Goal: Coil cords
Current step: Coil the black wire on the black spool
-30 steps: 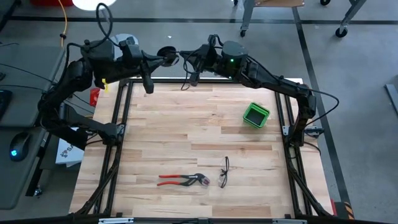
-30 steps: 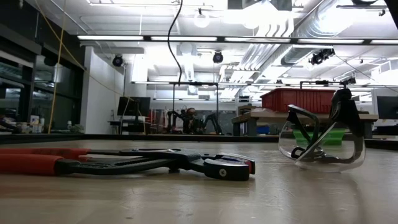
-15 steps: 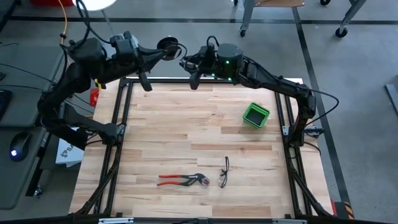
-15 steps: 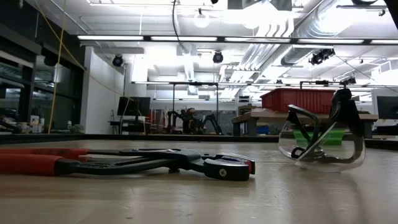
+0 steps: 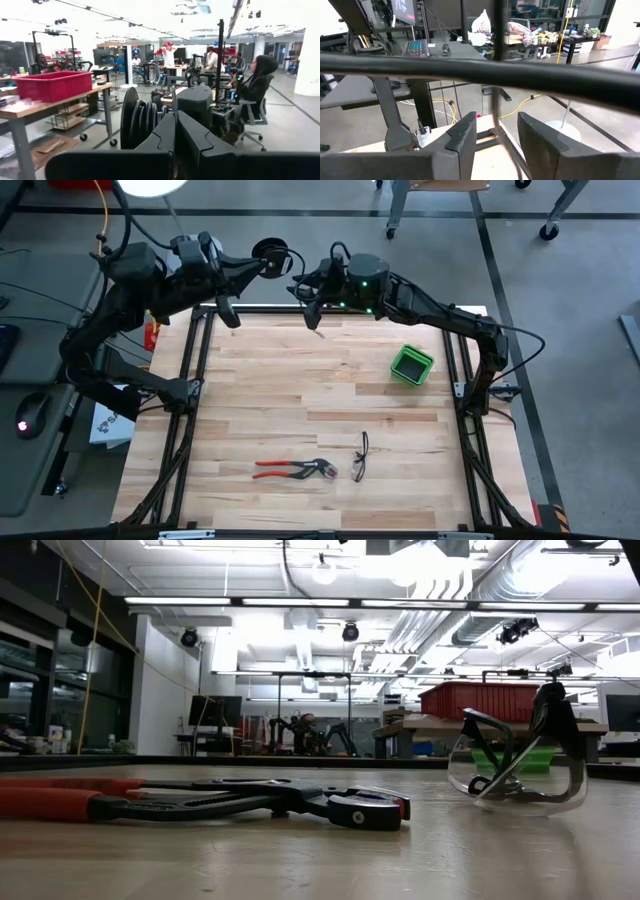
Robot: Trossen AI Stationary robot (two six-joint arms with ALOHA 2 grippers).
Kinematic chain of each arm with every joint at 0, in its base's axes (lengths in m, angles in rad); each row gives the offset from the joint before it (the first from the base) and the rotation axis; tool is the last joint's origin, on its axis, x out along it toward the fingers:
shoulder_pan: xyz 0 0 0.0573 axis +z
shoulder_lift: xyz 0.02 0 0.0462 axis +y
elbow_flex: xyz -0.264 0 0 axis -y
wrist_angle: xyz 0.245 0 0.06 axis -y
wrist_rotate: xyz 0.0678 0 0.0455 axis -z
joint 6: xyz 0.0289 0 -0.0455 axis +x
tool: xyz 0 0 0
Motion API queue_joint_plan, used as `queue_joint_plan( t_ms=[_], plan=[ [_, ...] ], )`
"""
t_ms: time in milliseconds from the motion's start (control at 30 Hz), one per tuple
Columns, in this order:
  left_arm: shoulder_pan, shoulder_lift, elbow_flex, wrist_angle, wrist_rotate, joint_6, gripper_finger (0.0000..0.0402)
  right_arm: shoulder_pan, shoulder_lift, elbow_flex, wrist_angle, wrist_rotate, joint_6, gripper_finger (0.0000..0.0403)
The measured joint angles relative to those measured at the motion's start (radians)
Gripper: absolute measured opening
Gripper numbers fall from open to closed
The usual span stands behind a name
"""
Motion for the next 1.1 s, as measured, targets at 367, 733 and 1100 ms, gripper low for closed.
queue_joint_plan(
  t_ms=[367, 733, 1100],
  plan=[
    [-0.019, 0.0, 0.0, 0.036, 0.0, -0.017, 0.0, 0.027, -0.004, 0.0, -0.028, -0.007, -0.066, 0.012],
    [-0.019, 0.0, -0.001, 0.046, -0.016, -0.051, 0.0, 0.038, -0.068, -0.001, -0.079, 0.023, -0.125, 0.0117],
    [-0.019, 0.013, -0.001, 0.052, -0.016, -0.091, 0.0, 0.038, -0.081, -0.001, -0.072, 0.023, -0.131, 0.0116]
  ],
)
